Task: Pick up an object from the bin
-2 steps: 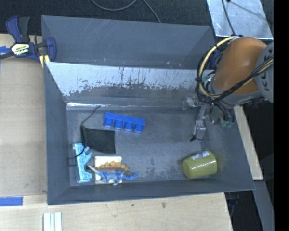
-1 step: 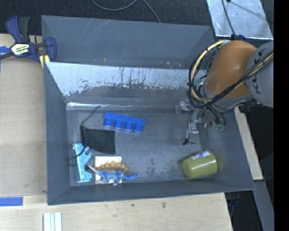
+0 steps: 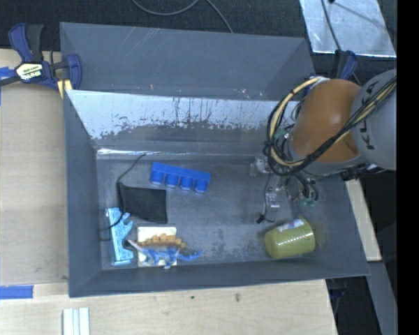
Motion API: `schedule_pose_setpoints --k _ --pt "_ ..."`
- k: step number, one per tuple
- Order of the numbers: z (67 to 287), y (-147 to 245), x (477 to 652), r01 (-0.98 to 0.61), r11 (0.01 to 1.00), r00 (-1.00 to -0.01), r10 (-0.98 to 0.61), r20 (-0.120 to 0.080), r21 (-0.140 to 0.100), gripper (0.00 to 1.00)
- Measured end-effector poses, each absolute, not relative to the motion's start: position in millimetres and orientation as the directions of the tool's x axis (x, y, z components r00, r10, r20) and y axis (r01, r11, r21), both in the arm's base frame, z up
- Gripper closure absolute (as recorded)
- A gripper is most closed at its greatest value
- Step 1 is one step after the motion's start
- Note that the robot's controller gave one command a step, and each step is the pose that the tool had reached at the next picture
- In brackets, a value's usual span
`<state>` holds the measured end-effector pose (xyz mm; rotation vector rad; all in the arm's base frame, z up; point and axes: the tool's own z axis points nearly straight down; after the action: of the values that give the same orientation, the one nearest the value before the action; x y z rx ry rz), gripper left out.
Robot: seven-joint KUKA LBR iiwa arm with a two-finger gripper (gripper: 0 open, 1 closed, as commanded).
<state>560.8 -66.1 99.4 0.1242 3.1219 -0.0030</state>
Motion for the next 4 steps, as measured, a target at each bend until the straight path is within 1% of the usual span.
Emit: schedule_pose_setpoints --k 1,2,3,4 --pt "84 -52 554.9 0.119 0.993 -0.993 0.119 0.016 0.000 0.00" --pt "82 -30 592.4 0.091 0.996 -0.996 0.091 -0.017 -0.001 0.00" --pt "105 9 586.6 0.159 0.987 -0.987 0.159 0.005 0.000 0.00" --pt "91 32 613.4 0.202 0.979 -0.979 0.202 -0.018 0.004 0.00"
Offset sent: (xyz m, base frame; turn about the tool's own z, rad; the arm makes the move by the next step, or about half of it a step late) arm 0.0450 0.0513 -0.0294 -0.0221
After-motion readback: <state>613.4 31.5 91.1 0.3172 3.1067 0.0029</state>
